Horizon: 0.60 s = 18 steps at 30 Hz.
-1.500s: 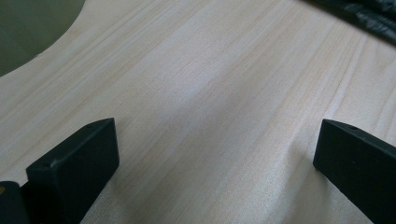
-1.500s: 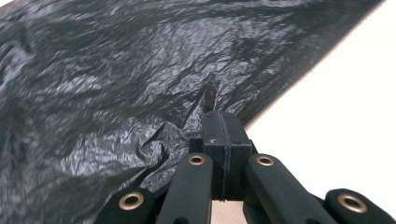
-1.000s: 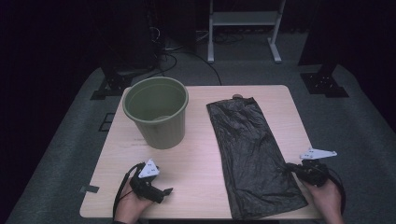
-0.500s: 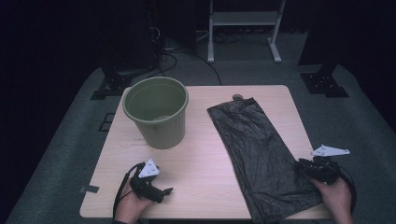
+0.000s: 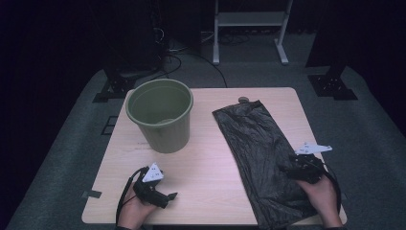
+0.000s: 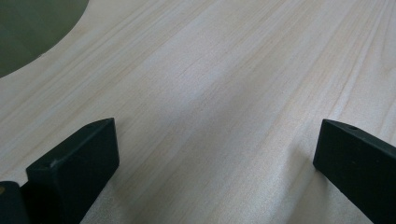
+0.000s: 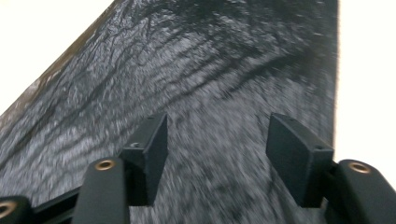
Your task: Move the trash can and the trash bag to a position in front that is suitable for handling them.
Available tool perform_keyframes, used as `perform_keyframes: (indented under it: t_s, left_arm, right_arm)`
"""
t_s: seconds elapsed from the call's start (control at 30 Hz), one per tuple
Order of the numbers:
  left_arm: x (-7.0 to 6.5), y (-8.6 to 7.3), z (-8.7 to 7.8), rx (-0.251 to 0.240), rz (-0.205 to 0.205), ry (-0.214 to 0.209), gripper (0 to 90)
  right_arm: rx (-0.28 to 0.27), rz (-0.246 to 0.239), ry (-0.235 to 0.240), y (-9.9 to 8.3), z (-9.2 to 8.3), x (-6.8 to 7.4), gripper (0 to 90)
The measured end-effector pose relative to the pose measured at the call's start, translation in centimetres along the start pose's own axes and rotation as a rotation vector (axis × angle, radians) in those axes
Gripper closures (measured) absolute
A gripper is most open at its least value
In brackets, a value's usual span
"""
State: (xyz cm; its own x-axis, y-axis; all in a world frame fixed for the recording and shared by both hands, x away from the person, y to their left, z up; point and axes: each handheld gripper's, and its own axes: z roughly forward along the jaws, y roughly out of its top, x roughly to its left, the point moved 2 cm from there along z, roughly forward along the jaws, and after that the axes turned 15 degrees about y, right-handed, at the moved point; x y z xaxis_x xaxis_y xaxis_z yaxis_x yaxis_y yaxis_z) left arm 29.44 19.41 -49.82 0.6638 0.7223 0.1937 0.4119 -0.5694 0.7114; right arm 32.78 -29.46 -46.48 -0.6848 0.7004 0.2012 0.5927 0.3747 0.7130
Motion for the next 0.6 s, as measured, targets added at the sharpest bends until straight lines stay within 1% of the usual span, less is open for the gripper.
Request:
perform_keyframes:
  t_s: [0.07, 0.1, 0.13, 0.17, 0.23, 0.27, 0.4, 0.43, 0.47, 0.5, 0.53, 0.57, 0.6]
  left_arm:
    - [0.0, 0.0, 0.0, 0.0, 0.0, 0.0, 0.0]
    - [0.0, 0.0, 0.0, 0.0, 0.0, 0.0, 0.0]
    - [0.0, 0.0, 0.0, 0.0, 0.0, 0.0, 0.0]
    - [0.0, 0.0, 0.0, 0.0, 0.0, 0.0, 0.0]
    - [0.0, 0.0, 0.0, 0.0, 0.0, 0.0, 0.0]
    - [0.0, 0.0, 0.0, 0.0, 0.0, 0.0, 0.0]
    - [0.0, 0.0, 0.0, 0.0, 0.0, 0.0, 0.0]
    - [0.0, 0.0, 0.0, 0.0, 0.0, 0.0, 0.0]
    - [0.0, 0.0, 0.0, 0.0, 0.0, 0.0, 0.0]
    - [0.0, 0.0, 0.0, 0.0, 0.0, 0.0, 0.0]
    - [0.0, 0.0, 0.0, 0.0, 0.0, 0.0, 0.0]
    - [0.0, 0.0, 0.0, 0.0, 0.0, 0.0, 0.0]
    - [0.0, 0.0, 0.0, 0.0, 0.0, 0.0, 0.0]
  right_arm:
    - [0.011, -0.001, 0.009, 0.4, 1.0, 0.1, 36.8]
    - [0.011, -0.001, 0.009, 0.4, 1.0, 0.1, 36.8]
    - [0.018, 0.001, 0.012, 0.6, 1.5, 0.1, 36.1]
    - [0.032, -0.001, 0.015, 1.1, 2.3, 0.1, 35.4]
    - [0.039, 0.006, 0.016, 1.3, 3.1, 0.0, 35.4]
    - [0.039, 0.006, 0.016, 1.3, 3.1, 0.0, 35.4]
    - [0.08, 0.0, 0.001, 1.4, 4.7, -0.4, 35.6]
    - [0.08, 0.0, 0.001, 1.4, 4.7, -0.4, 35.6]
    - [0.078, 0.002, 0.003, 1.4, 4.8, -0.4, 37.2]
    - [0.078, 0.0, 0.006, 1.4, 4.8, -0.4, 40.8]
    - [0.075, -0.002, 0.008, 1.4, 4.7, -0.3, 47.3]
    - [0.075, -0.002, 0.008, 1.4, 4.7, -0.3, 47.3]
    - [0.073, -0.002, 0.01, 1.4, 4.6, -0.3, 52.5]
